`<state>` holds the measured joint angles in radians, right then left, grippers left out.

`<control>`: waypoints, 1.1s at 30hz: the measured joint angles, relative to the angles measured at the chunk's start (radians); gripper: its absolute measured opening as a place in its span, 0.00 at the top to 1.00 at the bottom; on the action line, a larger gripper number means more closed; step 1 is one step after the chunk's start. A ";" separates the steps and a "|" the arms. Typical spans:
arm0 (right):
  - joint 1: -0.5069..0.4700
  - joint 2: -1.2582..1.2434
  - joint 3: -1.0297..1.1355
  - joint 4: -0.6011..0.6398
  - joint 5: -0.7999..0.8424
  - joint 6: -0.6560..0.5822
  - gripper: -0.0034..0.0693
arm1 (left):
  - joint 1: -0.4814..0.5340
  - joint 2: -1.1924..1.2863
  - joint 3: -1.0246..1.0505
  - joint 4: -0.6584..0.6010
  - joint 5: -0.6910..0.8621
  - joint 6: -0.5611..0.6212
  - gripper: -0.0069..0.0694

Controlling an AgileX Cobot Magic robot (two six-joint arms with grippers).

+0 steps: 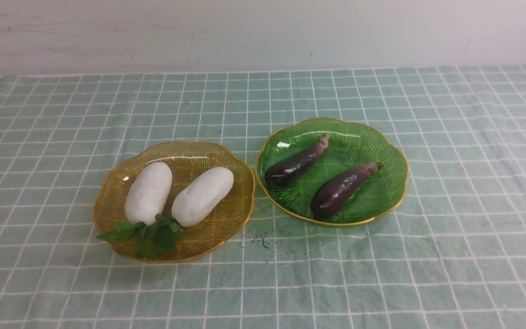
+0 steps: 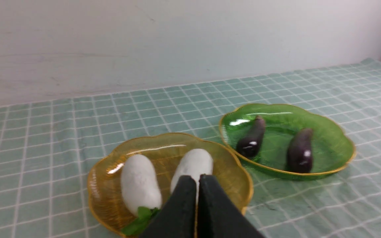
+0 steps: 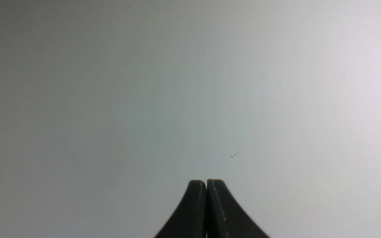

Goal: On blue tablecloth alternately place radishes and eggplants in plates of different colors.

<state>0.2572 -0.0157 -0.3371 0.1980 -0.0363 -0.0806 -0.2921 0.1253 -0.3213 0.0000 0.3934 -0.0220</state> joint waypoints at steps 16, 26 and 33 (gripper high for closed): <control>0.000 0.000 0.000 0.000 0.000 -0.001 0.97 | 0.234 -0.135 0.350 -0.017 -0.019 0.065 0.92; 0.000 0.000 0.000 0.000 0.000 -0.001 0.97 | 0.233 -0.135 0.350 -0.017 -0.015 0.061 0.92; 0.000 0.000 0.000 0.000 0.000 -0.001 0.97 | 0.233 -0.135 0.350 -0.017 -0.015 0.061 0.92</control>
<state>0.2572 -0.0157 -0.3371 0.1980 -0.0363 -0.0819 -0.0588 -0.0102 0.0285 -0.0167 0.3779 0.0391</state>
